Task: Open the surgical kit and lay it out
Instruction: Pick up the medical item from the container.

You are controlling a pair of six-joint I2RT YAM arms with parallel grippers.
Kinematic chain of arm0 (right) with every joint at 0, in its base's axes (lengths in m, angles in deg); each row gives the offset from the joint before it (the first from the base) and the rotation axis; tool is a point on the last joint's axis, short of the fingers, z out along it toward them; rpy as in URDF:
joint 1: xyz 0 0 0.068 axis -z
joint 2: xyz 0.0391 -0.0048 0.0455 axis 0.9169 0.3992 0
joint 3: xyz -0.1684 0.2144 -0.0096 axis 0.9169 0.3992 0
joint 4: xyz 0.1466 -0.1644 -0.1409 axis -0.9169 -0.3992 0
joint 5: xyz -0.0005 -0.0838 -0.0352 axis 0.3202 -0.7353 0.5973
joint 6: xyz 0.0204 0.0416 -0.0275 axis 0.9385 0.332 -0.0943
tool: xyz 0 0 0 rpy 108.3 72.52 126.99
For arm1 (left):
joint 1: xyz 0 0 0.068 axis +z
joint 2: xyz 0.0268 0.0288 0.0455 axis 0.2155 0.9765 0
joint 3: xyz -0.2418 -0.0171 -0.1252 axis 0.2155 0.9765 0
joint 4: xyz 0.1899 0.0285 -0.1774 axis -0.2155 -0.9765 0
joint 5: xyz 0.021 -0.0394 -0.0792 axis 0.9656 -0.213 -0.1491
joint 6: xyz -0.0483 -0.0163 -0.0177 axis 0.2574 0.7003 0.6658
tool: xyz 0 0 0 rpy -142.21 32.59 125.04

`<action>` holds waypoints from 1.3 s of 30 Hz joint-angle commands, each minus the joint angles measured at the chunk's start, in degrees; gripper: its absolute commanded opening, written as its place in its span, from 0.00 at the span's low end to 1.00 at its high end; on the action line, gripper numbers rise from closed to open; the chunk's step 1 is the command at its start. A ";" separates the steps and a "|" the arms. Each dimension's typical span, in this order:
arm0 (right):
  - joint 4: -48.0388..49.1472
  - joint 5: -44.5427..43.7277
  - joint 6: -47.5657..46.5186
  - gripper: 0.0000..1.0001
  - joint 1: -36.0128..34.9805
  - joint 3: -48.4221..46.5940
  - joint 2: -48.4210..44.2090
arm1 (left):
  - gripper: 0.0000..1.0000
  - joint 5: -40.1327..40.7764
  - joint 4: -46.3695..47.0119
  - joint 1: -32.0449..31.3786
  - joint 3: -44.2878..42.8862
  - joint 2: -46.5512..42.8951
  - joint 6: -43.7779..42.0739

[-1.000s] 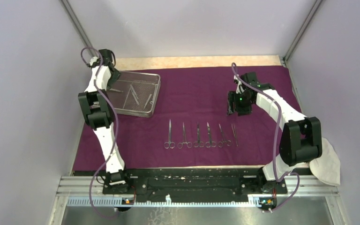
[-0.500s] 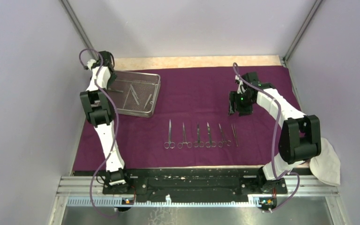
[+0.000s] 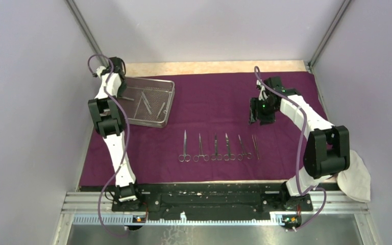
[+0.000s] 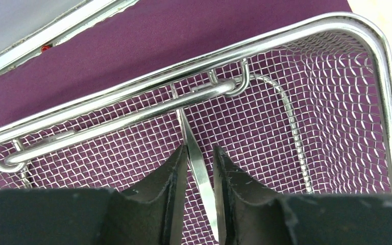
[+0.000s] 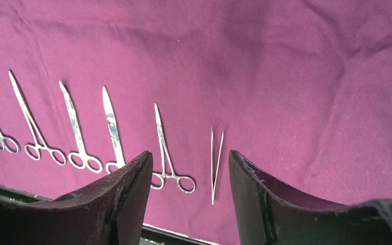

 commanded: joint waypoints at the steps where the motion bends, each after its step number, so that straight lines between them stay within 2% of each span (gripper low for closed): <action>1: -0.05 0.20 -0.05 0.56 0.43 -1.29 -3.43 | 0.32 -0.63 2.02 0.37 -0.05 -0.71 -0.46; 4: 0.18 0.20 0.45 0.56 0.45 -0.41 -5.26 | 0.43 -0.45 1.73 0.40 2.17 -1.38 0.08; 7: 0.06 0.12 0.91 0.56 0.42 0.76 -7.41 | 0.43 -0.85 1.94 0.55 4.63 -2.03 0.12; 11: -0.15 0.02 1.79 0.55 0.43 2.90 -11.06 | 0.33 -1.51 2.66 0.65 6.13 -3.23 -0.39; 18: -0.14 -0.16 3.23 0.55 0.39 6.72 -18.48 | 0.07 -6.16 5.34 0.68 7.23 -8.07 -1.81; 24: -0.44 0.64 3.12 0.55 0.41 7.34 -21.85 | 0.00 -17.77 8.74 0.95 11.04 -15.37 0.13; 27: -0.56 2.06 2.81 0.56 0.39 7.09 -22.33 | 0.00 -25.86 10.34 0.78 14.95 -20.66 1.76; 30: 0.42 6.56 2.70 0.57 0.37 6.57 -22.44 | 0.00 -37.52 17.91 -0.09 25.41 -29.46 3.55; 33: 3.39 12.53 4.86 0.56 0.29 6.09 -22.24 | 0.00 -47.56 32.87 -3.60 39.55 -40.23 4.48; 36: 7.20 19.15 7.11 0.53 -1.39 5.07 -20.98 | 0.00 -58.32 50.61 -9.03 52.71 -50.28 5.76; 39: 9.75 21.61 7.91 0.55 -6.56 2.86 -20.02 | 0.00 -61.10 63.00 -17.89 63.62 -59.19 5.90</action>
